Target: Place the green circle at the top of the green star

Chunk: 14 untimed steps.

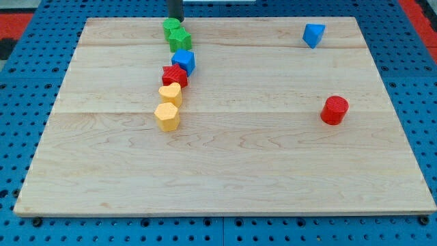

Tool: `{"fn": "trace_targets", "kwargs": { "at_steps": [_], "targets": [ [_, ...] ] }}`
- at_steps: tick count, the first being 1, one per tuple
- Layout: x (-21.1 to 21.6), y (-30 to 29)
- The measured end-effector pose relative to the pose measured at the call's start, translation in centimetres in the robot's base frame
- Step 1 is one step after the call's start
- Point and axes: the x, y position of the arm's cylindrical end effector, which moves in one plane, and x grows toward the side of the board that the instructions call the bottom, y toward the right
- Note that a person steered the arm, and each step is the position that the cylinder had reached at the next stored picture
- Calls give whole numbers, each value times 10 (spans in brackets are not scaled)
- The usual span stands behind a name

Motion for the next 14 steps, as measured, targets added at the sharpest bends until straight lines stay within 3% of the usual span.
{"fn": "trace_targets", "kwargs": {
  "at_steps": [1,2,3,7,9,10,11,12,14],
  "targets": [
    [5,-70],
    [29,-87],
    [29,-30],
    [0,5],
    [0,83],
    [8,102],
    [60,123],
    [65,100],
    [32,46]
  ]
}}
